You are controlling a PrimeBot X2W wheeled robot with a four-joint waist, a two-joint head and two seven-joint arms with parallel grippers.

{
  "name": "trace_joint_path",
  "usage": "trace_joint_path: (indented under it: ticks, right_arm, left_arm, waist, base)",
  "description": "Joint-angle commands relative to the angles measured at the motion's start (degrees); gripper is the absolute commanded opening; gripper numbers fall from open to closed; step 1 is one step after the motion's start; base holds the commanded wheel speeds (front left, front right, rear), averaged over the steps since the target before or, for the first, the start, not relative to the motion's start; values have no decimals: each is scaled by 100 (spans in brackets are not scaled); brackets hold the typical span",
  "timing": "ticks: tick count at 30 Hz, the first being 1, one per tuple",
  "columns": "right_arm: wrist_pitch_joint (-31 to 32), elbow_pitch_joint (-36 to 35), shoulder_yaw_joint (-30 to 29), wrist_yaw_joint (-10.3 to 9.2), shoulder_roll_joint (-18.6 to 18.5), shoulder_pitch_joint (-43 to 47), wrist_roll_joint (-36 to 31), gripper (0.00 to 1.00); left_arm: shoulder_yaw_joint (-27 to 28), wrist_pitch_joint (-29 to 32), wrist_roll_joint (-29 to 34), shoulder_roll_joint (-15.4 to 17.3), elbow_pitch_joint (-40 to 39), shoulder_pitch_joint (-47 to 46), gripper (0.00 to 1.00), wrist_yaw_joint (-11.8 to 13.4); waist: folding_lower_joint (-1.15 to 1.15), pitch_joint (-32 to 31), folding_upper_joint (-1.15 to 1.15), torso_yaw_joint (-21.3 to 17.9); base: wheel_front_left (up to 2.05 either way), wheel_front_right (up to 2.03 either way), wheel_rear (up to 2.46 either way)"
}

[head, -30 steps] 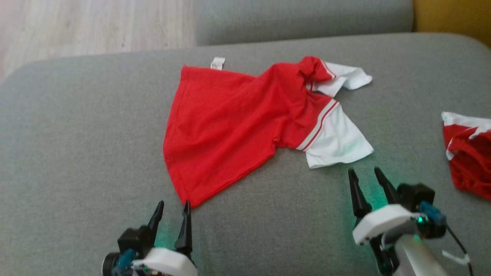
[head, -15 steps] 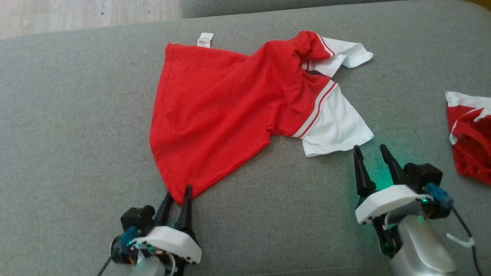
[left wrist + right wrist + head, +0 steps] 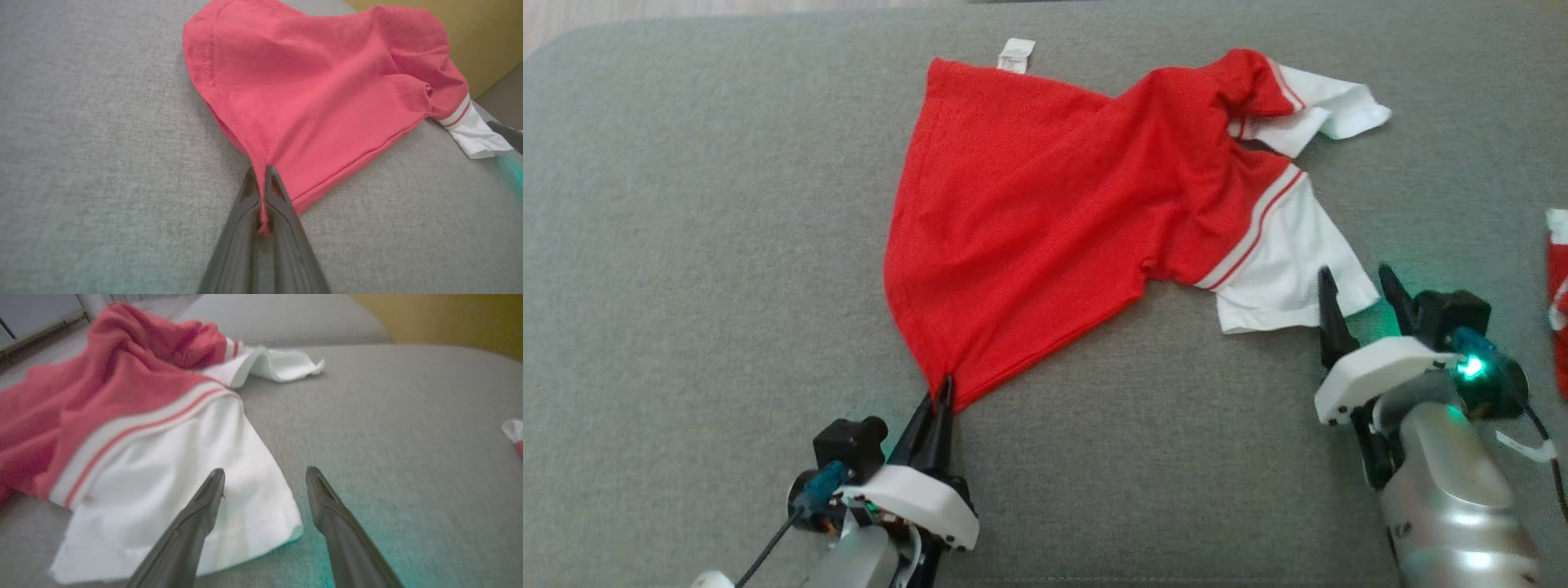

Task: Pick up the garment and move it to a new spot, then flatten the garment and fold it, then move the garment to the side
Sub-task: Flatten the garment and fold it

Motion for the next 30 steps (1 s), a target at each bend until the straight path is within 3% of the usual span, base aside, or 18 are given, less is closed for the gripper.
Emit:
trace_joint_path:
  ticks: [1,4,5,6,10,15,23,30]
  right_arm:
    - [16,92,-15,19,-26,-134,-133,100]
    - [200,632,-278,19,-8,-193,-417,100]
    - [240,775,-340,19,1,-190,-440,87]
    - [245,906,-329,19,10,-187,-461,0]
    - [55,1310,-88,19,31,-174,-91,0]
    - [-68,1061,250,19,33,-253,635,0]
    - [-82,-1393,597,19,-100,-504,2043,0]
    - [-80,-2722,896,19,-656,-1028,2757,0]
  left_arm:
    - [126,38,12,44,-8,-44,0,-20]
    - [154,38,35,44,-15,-31,0,-20]
    - [171,38,50,44,-13,-21,0,-13]
    - [197,38,65,44,-16,-10,0,-4]
    - [510,38,153,44,-151,104,0,41]
    - [1084,38,183,44,-592,173,0,128]
    - [2296,38,999,194,-1793,-586,0,-31]
    - [2525,38,1433,681,-2427,-1835,0,-127]
  waist:
    - [-1,74,0,103]
    - [-1,84,0,153]
    - [-1,80,0,159]
    - [-1,71,0,159]
    - [-1,-81,0,77]
    - [-1,-291,0,-6]
    - [-1,-973,0,-91]
    - [-1,-1427,0,-39]
  base:
    - [0,0,0]
    - [0,0,0]
    - [0,0,0]
    - [0,0,0]
    - [0,0,0]
    - [0,0,0]
    - [0,0,0]
    - [0,0,0]
